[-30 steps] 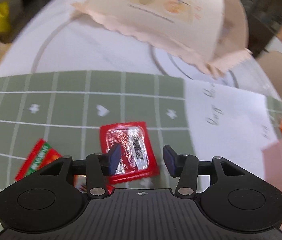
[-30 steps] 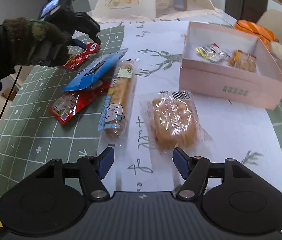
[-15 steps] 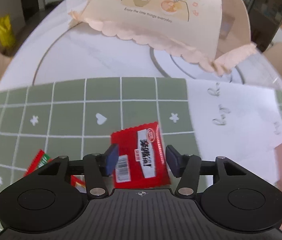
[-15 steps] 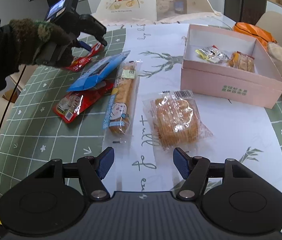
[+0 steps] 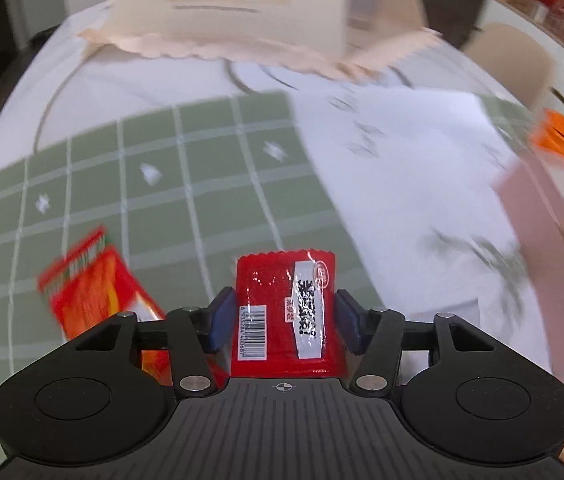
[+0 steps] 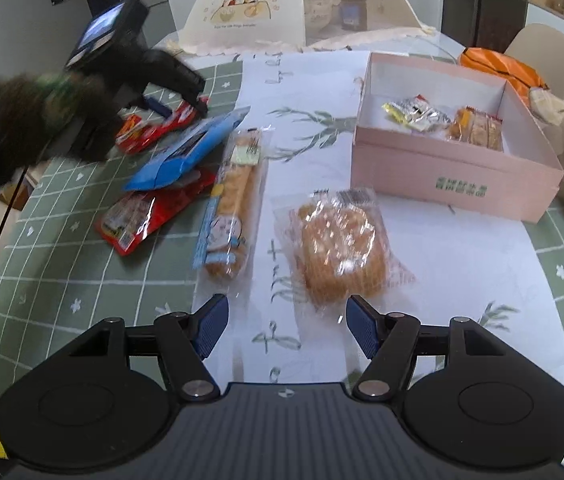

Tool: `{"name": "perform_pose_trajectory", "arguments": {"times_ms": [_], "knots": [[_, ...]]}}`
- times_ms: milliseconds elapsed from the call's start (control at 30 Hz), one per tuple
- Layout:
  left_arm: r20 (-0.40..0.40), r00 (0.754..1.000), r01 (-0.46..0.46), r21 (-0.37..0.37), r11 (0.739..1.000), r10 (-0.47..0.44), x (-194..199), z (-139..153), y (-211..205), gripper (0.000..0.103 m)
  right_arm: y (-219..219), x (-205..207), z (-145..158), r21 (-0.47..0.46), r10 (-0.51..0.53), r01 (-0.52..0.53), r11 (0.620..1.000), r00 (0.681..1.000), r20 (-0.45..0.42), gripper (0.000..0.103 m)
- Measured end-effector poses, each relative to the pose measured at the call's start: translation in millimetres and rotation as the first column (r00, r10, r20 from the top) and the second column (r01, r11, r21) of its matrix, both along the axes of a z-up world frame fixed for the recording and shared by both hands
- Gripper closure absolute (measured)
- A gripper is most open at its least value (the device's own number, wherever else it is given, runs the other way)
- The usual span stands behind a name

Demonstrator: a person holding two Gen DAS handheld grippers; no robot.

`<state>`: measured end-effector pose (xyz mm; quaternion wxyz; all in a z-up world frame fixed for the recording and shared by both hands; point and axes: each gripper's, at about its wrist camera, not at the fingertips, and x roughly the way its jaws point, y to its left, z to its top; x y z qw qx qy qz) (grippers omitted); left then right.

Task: Organize snacks
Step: 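Hold the red packet in the left gripper while the right grasps the red spicy-strip packet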

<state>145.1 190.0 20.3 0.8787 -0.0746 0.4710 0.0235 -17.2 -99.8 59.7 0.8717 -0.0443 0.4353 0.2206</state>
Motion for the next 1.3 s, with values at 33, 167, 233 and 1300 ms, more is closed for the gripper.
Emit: {"name": "perform_pose_trajectory", "arguments": {"times_ms": [33,167,233,1300], "knots": [[0.005,1.0,0.016,-0.011,1.0,-0.016,-13,0,-6,0.046,1,3,0,-0.004,-0.004,0.004,1.0,1.0,0.006,0.037],[0.015,0.999,0.045,-0.081,0.996,-0.044,-59,1,-17,0.048,6,12,-1,-0.014,0.002,-0.001,1.0,1.0,0.013,0.037],[0.026,0.999,0.031,-0.129,0.991,-0.028,-83,5,-16,0.048,10,16,0,-0.02,0.016,-0.015,1.0,1.0,0.026,0.037],[-0.016,0.974,-0.227,-0.168,0.959,0.227,-226,30,58,0.048,316,130,-31,-0.102,0.423,-0.42,0.902,0.906,0.016,0.048]]}}
